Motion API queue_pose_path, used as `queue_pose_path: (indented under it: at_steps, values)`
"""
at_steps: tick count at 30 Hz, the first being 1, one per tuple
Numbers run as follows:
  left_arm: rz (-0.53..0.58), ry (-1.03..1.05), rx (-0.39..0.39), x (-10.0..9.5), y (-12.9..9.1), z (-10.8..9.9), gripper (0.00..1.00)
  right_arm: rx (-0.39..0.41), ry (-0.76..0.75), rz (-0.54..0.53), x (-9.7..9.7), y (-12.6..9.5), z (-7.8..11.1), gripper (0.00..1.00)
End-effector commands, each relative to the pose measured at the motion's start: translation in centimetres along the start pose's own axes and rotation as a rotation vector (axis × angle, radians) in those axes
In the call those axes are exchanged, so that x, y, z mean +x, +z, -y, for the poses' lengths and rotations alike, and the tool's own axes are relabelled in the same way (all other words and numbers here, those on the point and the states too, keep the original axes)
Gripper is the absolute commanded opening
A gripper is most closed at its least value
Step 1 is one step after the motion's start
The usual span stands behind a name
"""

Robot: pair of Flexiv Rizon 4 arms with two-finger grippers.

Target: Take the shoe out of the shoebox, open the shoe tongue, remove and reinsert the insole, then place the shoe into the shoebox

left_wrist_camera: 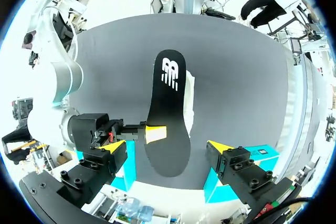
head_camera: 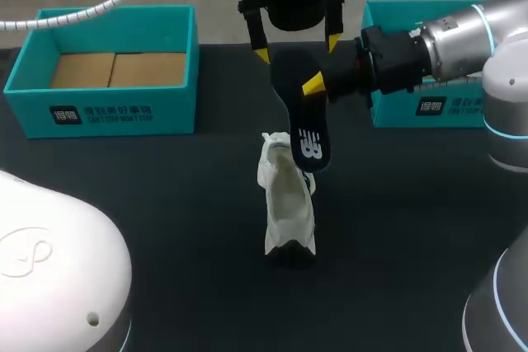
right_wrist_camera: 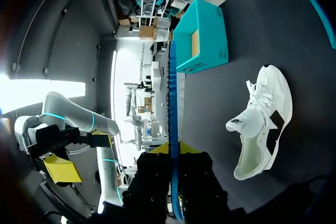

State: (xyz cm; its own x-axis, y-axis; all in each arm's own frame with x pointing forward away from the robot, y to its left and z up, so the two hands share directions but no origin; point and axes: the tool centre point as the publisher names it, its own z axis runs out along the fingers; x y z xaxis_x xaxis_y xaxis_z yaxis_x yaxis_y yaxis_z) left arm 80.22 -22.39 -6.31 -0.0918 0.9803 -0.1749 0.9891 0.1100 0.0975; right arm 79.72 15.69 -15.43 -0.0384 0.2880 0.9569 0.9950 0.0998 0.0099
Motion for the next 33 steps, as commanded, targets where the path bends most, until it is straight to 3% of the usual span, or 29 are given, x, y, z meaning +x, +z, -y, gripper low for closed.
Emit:
queue_pose_path:
  at_steps: [1, 14, 20, 24, 33]
  values:
    - [0.253, -0.005, -0.018, 2.7, 0.2, 0.8, 1.0, -0.008, 0.001, 0.005, 0.2, -0.3, 0.2, 0.0]
    - [0.501, 0.006, -0.013, 4.3, 0.2, 1.0, 1.0, -0.017, 0.006, 0.0, 0.2, -0.4, 0.3, 0.0]
    - [0.744, 0.062, -0.018, 5.3, -0.2, 1.4, 1.0, -0.025, 0.011, -0.003, 0.1, -0.6, 0.6, 0.0]
    - [0.842, 0.095, -0.007, 5.8, -0.4, 1.7, 1.0, -0.028, 0.018, -0.006, 0.0, -0.6, 0.8, 0.0]
    - [0.836, 0.116, 0.009, 5.9, -0.5, 1.7, 1.0, -0.031, 0.023, -0.011, -0.2, -0.4, 0.9, 0.0]
